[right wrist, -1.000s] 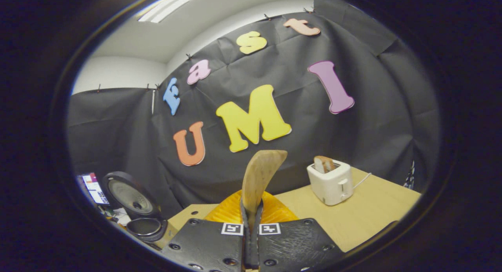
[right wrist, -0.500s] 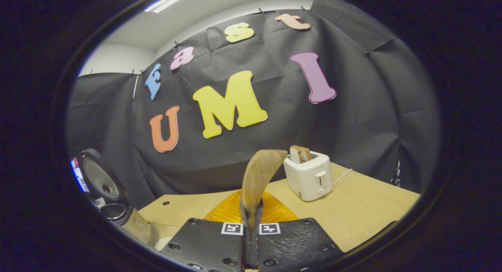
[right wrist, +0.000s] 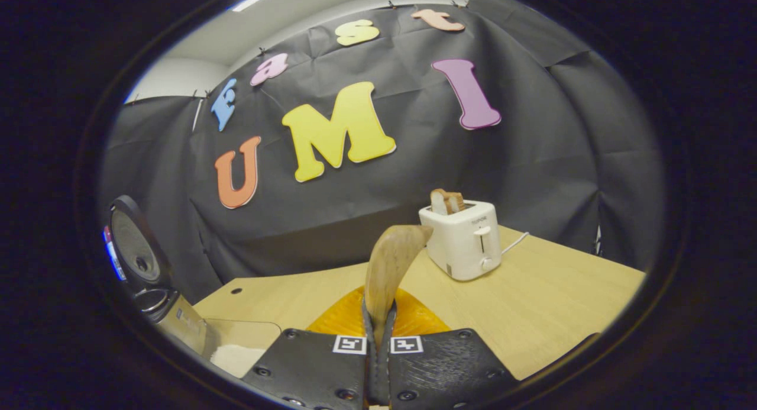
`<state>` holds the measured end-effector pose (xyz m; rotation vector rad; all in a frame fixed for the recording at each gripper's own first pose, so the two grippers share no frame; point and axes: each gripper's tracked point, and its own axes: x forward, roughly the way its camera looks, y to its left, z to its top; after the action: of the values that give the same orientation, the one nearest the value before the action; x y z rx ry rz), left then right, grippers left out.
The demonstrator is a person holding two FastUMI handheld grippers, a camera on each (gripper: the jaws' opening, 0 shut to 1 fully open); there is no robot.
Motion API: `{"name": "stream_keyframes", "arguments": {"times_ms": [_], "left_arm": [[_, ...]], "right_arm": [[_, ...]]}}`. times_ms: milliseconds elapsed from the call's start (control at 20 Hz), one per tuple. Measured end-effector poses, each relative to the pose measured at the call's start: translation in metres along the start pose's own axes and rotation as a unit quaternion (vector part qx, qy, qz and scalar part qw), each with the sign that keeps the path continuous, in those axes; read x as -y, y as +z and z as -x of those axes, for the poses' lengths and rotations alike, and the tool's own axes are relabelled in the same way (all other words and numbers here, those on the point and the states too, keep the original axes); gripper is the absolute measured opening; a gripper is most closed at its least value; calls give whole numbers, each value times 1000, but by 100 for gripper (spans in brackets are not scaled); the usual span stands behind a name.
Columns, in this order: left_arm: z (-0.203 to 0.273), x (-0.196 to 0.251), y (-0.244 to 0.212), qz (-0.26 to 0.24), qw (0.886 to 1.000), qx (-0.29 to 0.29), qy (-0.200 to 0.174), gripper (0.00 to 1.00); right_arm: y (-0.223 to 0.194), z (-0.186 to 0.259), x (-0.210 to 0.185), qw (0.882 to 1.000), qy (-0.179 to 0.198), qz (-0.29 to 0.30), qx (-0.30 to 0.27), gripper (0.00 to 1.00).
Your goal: Close the left gripper, press the button to open the rice cooker; take a wooden spoon from the chopstick holder with the right hand, scoop a spoonful of rice and pour it into the rice cooker, then put the wooden spoon back into the chopstick holder.
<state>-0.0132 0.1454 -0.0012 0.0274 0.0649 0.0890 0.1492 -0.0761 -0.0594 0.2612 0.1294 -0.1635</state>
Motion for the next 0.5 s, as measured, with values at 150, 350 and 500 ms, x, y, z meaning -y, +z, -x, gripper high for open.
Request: {"name": "stream_keyframes", "arguments": {"times_ms": [150, 350, 500], "left_arm": [[0, 1, 1, 1, 1000, 0, 0, 97], [0, 0, -2, 4, 1000, -5, -1, 96], [0, 2, -2, 5, 1000, -6, -1, 97]], "right_arm": [[-12, -2, 2, 1000, -3, 7, -9, 0], [-22, -3, 5, 1000, -11, -2, -19, 0], [-20, 0, 7, 1000, -8, -13, -15, 6]]}}
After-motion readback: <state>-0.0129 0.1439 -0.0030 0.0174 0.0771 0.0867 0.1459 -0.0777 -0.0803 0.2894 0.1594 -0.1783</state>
